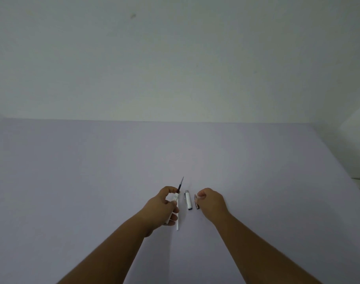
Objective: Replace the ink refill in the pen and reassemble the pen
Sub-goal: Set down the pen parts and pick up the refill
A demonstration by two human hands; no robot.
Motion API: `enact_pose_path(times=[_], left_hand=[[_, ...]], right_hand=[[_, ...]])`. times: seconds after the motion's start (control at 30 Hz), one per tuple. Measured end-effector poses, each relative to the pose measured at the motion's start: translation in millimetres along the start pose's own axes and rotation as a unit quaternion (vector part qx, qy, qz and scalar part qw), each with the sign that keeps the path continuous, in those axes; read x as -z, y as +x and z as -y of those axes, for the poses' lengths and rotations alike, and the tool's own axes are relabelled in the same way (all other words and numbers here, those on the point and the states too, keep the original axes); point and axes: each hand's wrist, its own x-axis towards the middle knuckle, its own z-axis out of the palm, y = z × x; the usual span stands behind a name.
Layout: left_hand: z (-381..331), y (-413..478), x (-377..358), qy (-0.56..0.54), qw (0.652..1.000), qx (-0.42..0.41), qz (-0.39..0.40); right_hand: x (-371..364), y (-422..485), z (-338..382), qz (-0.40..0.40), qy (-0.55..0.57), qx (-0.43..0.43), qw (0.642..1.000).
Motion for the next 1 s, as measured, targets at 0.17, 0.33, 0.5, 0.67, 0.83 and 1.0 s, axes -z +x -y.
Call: enact_pose_path(times=[0.17,0.33,0.5,0.67,0.83,1.0], left_hand=[[-4.3,1.4,-1.8,0.000,1.000,-0.009,0.003],[-10.5,4.3,-9.8,0.008,1.000,-0.019,0.018],[-7.2,5.0,-8.7,0.013,0.999,-0.018,0.027],[1.0,7.8,-4.4,0.003,1.000,0.000,-0.003],[4.0,11.4,-2.8,0.020,0.999,-0.010,-0.026],[7.3,13.3,0.9,0.016,0.999,-0.015,-0.040]], right_hand=[[10.7,-6.0,20.4,0.043,0.215,-0.020,0.975],[13.3,-9.4,34.6,0.131,0.280,-0.032,0.950],[27.3,7.0,39.2,0.008,0.395,-0.067,0.916],[32.3,9.4,13.3,0.032,-0.017,-0.009,0.999],[18.8,3.8,0.9,0.036,-0.121,0.012,0.992],[14.4,2.7,-0.9,0.021,-0.095,0.001,0.995]])
